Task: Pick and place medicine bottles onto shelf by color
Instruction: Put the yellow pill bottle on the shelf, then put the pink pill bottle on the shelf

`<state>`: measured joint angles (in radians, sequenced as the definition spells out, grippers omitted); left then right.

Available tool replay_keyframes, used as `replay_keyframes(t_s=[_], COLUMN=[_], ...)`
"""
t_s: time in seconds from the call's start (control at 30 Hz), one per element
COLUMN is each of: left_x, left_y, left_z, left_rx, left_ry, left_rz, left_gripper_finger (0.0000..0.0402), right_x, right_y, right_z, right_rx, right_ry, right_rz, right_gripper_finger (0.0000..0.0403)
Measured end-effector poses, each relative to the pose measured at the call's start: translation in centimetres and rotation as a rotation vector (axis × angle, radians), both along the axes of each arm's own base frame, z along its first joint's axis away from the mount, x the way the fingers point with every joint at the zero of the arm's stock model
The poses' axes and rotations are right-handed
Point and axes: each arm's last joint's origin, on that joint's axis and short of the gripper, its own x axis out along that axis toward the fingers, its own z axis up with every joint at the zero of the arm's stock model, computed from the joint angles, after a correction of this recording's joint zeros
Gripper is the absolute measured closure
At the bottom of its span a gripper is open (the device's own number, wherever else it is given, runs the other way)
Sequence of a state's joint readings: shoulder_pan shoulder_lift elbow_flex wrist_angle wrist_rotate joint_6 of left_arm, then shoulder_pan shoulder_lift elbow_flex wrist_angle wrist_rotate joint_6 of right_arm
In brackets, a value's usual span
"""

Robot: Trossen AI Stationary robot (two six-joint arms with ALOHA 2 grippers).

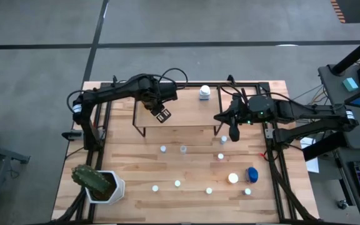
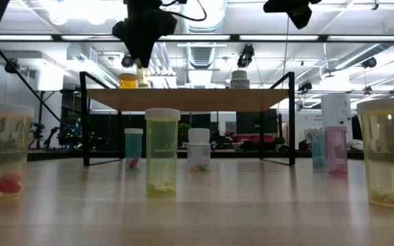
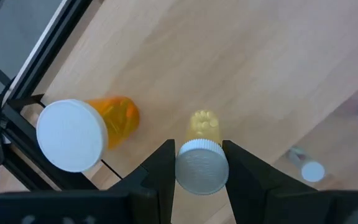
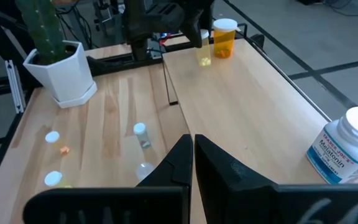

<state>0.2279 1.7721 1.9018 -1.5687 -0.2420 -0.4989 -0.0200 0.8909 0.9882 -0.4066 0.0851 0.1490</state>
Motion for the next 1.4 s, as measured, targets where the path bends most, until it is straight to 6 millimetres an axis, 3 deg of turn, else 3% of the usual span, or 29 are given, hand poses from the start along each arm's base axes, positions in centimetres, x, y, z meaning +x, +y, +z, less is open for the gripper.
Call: replay_keyframes(t_s=[0.5, 0.73, 1.07, 1.27, 1.4], left_x=[0.4, 0.5, 0.5, -0.2, -1.1], left_y=[-1.1, -1.1, -1.0, -1.2, -2.2], left_z=[-1.8, -1.8, -1.8, 0.0, 2.5], left_rx=[-0.043, -0.039, -0.037, -0.048, -0.091], left_ry=[0.035, 0.027, 0.022, -0.030, -0.145], left_rz=[0.009, 0.026, 0.024, 0.021, -0.002], left_gripper_finger=[0.0301, 0.0298, 0.0226, 0.0208, 0.0207], right_x=[0.0, 0.0, 0.0, -0.6, -1.1], right_y=[0.0, 0.0, 0.0, 0.2, 1.0], right_z=[0.0, 0.0, 0.0, 1.0, 2.3], right_rx=[-0.003, -0.011, -0.014, 0.091, 0.309], right_ry=[0.001, 0.002, 0.002, -0.008, 0.013], right_rz=[-0.004, -0.001, 0.001, 0.004, 0.053], right_gripper_finger=[0.0394, 0.0394, 0.0394, 0.0394, 0.0394])
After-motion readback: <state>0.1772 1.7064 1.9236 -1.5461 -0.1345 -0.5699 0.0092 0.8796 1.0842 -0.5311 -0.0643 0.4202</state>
